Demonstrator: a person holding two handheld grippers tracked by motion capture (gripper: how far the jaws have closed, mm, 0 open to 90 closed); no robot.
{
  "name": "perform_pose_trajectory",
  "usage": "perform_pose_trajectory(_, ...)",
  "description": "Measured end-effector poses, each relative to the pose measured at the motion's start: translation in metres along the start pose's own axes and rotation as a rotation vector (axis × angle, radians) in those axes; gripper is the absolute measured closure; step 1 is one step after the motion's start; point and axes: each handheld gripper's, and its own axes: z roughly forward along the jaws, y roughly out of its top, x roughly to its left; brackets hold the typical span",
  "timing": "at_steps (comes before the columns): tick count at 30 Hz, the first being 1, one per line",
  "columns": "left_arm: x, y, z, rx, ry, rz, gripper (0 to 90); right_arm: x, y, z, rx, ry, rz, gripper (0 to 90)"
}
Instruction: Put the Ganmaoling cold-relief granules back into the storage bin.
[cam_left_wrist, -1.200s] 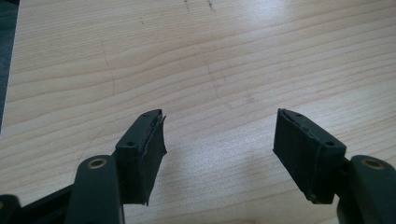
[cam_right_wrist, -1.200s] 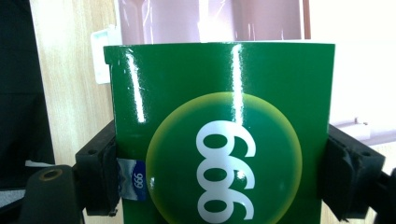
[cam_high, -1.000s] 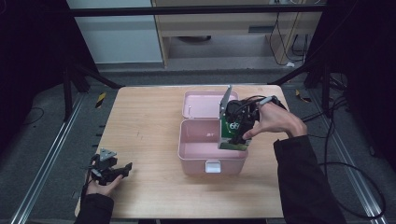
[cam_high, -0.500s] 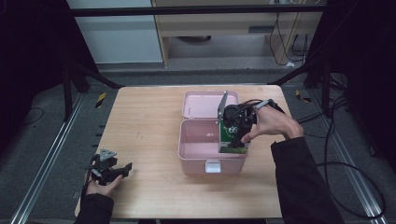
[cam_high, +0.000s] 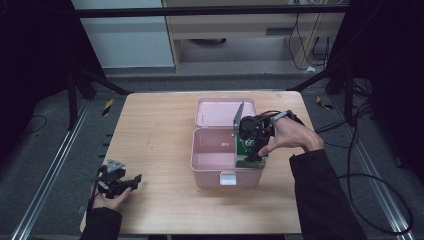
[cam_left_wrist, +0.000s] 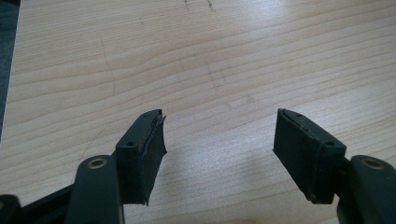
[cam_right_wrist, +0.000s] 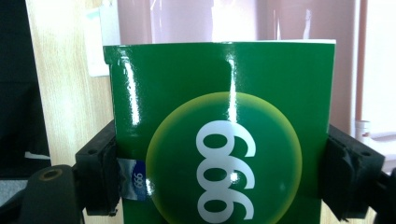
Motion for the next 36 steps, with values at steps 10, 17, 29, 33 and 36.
perform_pose_trajectory(10,0.000,0.000,0.000,0.000,0.000,0.001,33.2,0.000,0.000,0.009,0.013,0.022,0.007,17.0)
perform_pose_trajectory(17,0.000,0.000,0.000,0.000,0.001,0.001,33.2,0.001,-0.001,0.016,0.007,0.027,0.008,17.0)
perform_pose_trajectory(29,0.000,0.000,0.000,0.000,0.001,0.001,33.2,-0.001,-0.003,0.026,0.014,0.044,0.021,16.9)
perform_pose_trajectory(33,0.000,0.000,0.000,0.000,0.001,0.002,33.2,-0.001,-0.003,0.029,0.013,0.048,0.022,16.9)
perform_pose_trajectory(36,0.000,0.000,0.000,0.000,0.001,0.001,33.2,-0.002,-0.004,0.033,0.012,0.053,0.022,16.8)
